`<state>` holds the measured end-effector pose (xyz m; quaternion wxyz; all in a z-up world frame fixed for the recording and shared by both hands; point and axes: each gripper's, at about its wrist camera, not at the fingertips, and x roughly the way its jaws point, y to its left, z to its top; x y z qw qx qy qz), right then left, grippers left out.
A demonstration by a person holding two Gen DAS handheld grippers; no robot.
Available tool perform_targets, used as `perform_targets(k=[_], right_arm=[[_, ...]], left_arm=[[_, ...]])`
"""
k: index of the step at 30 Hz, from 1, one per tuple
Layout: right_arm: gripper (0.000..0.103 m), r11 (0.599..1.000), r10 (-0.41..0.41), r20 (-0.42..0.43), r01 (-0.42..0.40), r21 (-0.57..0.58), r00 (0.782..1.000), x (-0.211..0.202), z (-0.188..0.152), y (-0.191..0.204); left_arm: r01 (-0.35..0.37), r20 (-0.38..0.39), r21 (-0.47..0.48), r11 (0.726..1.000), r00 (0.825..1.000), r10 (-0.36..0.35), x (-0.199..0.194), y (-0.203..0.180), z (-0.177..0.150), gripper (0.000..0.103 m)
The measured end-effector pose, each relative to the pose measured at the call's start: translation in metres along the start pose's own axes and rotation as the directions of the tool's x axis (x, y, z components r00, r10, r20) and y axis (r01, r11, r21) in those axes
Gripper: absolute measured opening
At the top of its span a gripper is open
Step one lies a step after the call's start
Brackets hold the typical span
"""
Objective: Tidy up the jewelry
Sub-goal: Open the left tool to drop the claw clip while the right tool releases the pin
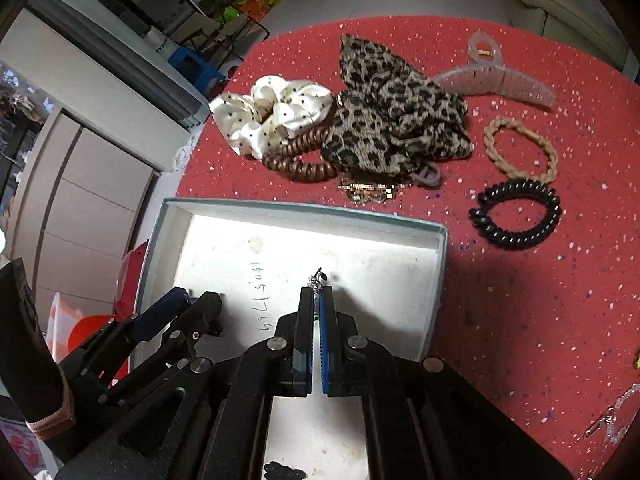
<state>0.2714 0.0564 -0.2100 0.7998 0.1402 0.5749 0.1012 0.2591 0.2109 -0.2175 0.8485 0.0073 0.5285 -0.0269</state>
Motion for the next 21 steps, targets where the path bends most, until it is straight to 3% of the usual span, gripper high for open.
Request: perform_targets(k=[2,3,5,11,13,16,17,18,21], right_arm=[[0.003,1.0,0.001,-0.002,-0.001,0.004,1.0,-0.001,0.001,-0.001],[0.003,1.0,0.001,-0.004,-0.001,0.004,1.0,-0.001,0.001,-0.001],[0.003,1.0,0.005,-0.009,-0.005,0.003,1.0,-0.002,0.001,0.0],[0.005,0.999,0.031,-0.022,-0.031,0.011,0.999,-0.003,0.004,-0.001],[0.012,0.999,0.038,-0.017,-0.038,0.006,0.999,-0.005,0.004,0.0],[0.031,0.999,0.046,-0.001,-0.046,0.002,0.999,-0.013,0.006,0.003],[0.035,0.999,0.051,0.006,-0.051,0.003,0.999,-0.017,0.007,0.004],[0.037,0.998,0.057,0.011,-0.058,0.006,0.998,-0.02,0.008,0.004],[0.04,0.997,0.071,0.027,-0.071,0.007,0.997,-0.032,0.01,0.004]], left_arm=[[-0.009,-0.002,0.0,1.0,1.0,0.009,0.0,0.0,0.0,0.058],[-0.014,0.002,-0.006,1.0,1.0,0.014,-0.001,0.0,0.0,0.077],[-0.018,0.039,-0.019,1.0,0.999,0.019,-0.007,0.001,-0.001,0.078],[-0.028,0.007,-0.011,1.0,1.0,0.028,-0.006,0.001,-0.001,0.078],[-0.028,0.003,-0.019,0.999,1.0,0.028,-0.008,0.0,-0.001,0.078],[-0.04,0.009,-0.014,0.999,0.999,0.04,-0.013,-0.001,-0.001,0.079],[-0.044,0.011,-0.012,0.999,0.999,0.044,-0.014,-0.002,-0.002,0.084],[-0.049,0.012,-0.012,0.999,0.999,0.049,-0.016,-0.002,-0.002,0.103],[-0.047,0.029,-0.009,0.999,0.998,0.047,-0.028,-0.004,-0.001,0.103]])
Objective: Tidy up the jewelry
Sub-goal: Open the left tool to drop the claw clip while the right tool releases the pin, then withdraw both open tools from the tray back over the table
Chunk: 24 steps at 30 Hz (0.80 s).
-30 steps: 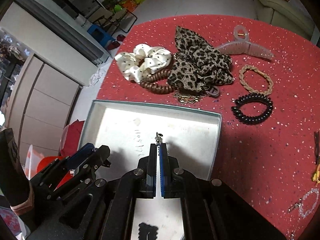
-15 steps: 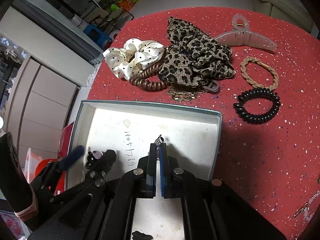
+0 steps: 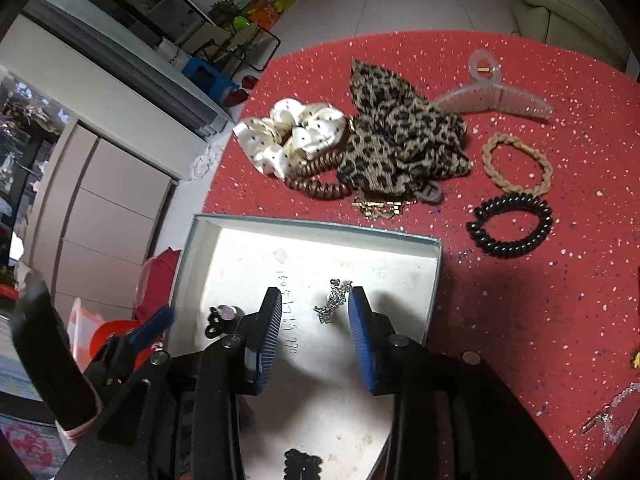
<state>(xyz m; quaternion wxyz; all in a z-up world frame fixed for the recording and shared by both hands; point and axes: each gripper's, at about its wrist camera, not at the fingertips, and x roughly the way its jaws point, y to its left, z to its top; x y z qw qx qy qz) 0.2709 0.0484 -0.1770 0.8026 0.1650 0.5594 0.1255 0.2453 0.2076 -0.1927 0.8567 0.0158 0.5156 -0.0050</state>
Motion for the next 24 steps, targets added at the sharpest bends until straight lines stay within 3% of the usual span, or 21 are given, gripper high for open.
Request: perform_targets(k=[9,14,17,24], right_arm=[[0.065,1.0,0.018,0.044,-0.019,0.024,0.999,-0.039,-0.007,-0.012],[0.066,0.999,0.007,0.061,-0.01,0.048,0.998,-0.065,-0.02,-0.027],[0.08,0.997,0.003,0.073,-0.009,0.074,0.997,-0.08,-0.03,-0.039],[0.08,0.99,-0.028,0.08,0.017,0.14,0.996,-0.113,-0.053,-0.079]], left_arm=[[0.004,-0.015,0.029,1.0,1.0,-0.003,-0.027,-0.009,-0.008,0.103],[0.002,-0.013,0.061,0.998,1.0,-0.001,-0.045,-0.019,-0.019,0.103],[0.015,-0.013,0.066,0.998,1.0,-0.014,-0.055,-0.025,-0.027,0.103],[0.068,-0.041,0.099,0.993,0.997,-0.064,-0.072,-0.05,-0.039,0.103]])
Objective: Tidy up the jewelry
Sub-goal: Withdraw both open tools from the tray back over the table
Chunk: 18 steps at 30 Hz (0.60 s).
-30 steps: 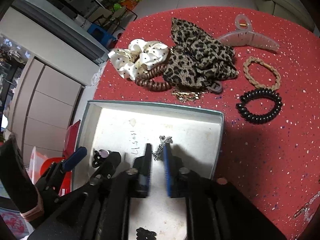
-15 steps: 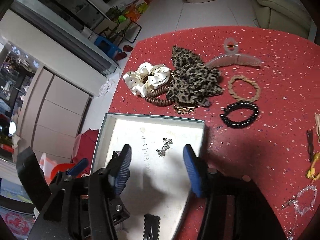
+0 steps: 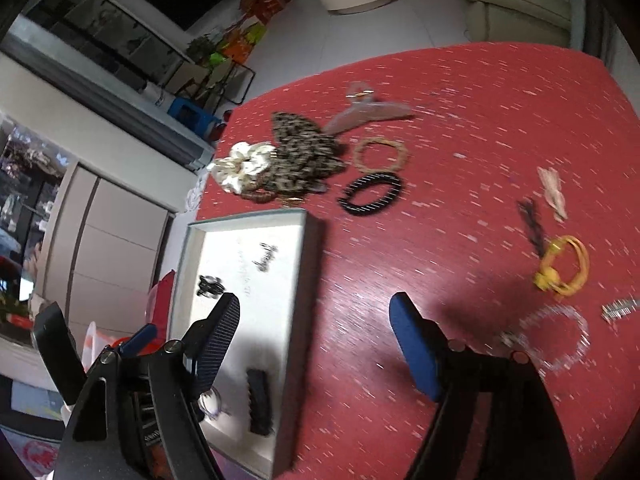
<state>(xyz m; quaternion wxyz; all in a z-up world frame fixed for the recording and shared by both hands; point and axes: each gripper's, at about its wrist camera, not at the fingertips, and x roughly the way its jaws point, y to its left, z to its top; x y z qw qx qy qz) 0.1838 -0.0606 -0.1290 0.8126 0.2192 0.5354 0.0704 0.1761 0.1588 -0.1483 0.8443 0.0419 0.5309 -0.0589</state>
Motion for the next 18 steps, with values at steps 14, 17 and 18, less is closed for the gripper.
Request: perform_targets(k=[14,17,18], right_arm=[[0.089,0.981,-0.112,0.02,0.107,0.164,0.994,-0.056,-0.037,-0.102],[0.089,0.971,-0.14,0.011,0.135,0.197,0.99,-0.063,-0.046,-0.125],[0.089,0.968,-0.146,0.009,0.141,0.206,0.989,-0.064,-0.048,-0.129]], left_arm=[[0.121,0.004,0.1,0.988,0.993,-0.122,-0.037,-0.094,-0.013,0.103],[0.139,-0.012,0.117,0.983,0.99,-0.139,-0.035,-0.113,-0.017,0.103],[0.143,-0.017,0.121,0.982,0.99,-0.142,-0.034,-0.12,-0.018,0.103]])
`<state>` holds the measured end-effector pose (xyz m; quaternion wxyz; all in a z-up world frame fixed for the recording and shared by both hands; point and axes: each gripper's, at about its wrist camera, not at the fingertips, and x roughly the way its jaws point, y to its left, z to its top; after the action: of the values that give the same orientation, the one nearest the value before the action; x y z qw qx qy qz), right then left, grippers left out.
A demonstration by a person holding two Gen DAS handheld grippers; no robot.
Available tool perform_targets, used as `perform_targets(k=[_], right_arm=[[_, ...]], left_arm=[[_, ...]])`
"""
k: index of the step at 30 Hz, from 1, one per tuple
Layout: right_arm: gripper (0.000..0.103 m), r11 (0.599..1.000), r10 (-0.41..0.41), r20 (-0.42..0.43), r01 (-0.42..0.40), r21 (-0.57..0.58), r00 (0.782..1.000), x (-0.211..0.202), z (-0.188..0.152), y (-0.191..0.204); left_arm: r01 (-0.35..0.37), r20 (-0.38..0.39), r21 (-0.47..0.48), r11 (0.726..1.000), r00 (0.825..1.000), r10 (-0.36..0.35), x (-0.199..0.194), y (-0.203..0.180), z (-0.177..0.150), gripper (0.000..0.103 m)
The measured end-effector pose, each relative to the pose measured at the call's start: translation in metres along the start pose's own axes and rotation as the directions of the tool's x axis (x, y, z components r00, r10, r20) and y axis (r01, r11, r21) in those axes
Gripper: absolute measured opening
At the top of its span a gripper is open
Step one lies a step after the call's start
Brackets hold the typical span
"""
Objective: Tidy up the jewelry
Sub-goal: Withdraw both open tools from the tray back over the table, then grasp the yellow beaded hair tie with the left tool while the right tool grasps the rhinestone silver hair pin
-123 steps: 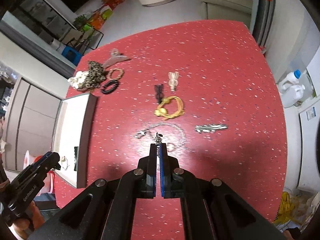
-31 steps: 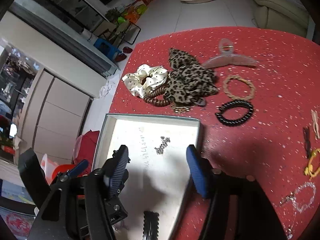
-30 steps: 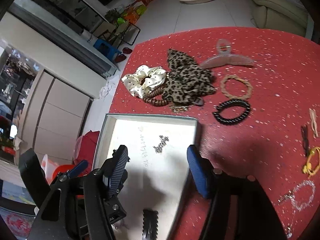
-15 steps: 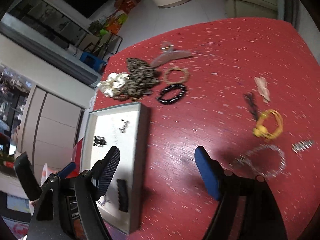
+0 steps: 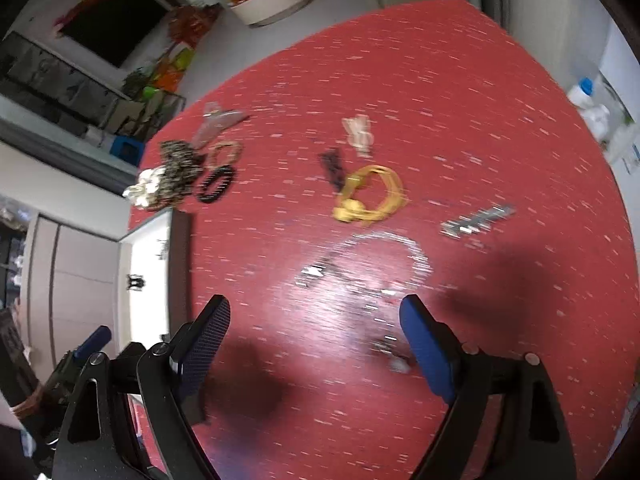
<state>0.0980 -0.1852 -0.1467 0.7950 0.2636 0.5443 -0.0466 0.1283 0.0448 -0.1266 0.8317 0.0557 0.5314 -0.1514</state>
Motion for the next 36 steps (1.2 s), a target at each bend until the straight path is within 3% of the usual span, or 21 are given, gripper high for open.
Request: perform_targets(k=[12,20,26,36], right_arm=[[0.09,0.991,-0.122,-0.031,0.124,0.058,0.992,-0.003,-0.009,-0.075],[0.09,0.982,-0.165,-0.069,0.171,0.085,0.984,0.004,0.004,-0.107],[0.09,0.976,-0.177,-0.056,0.182,0.118,0.983,0.011,0.021,-0.115],[0.09,0.972,-0.223,-0.025,0.224,0.068,0.975,0.024,0.039,-0.108]], left_arm=[[0.028,-0.069,0.029,0.999,0.997,-0.026,0.034,-0.057,0.003,0.103],[0.052,-0.085,-0.016,0.998,0.995,-0.054,0.063,-0.073,0.031,0.103],[0.064,-0.065,-0.059,0.996,0.996,-0.068,0.082,-0.081,0.06,0.103],[0.136,-0.081,-0.019,0.991,0.987,-0.137,0.108,-0.113,0.075,0.103]])
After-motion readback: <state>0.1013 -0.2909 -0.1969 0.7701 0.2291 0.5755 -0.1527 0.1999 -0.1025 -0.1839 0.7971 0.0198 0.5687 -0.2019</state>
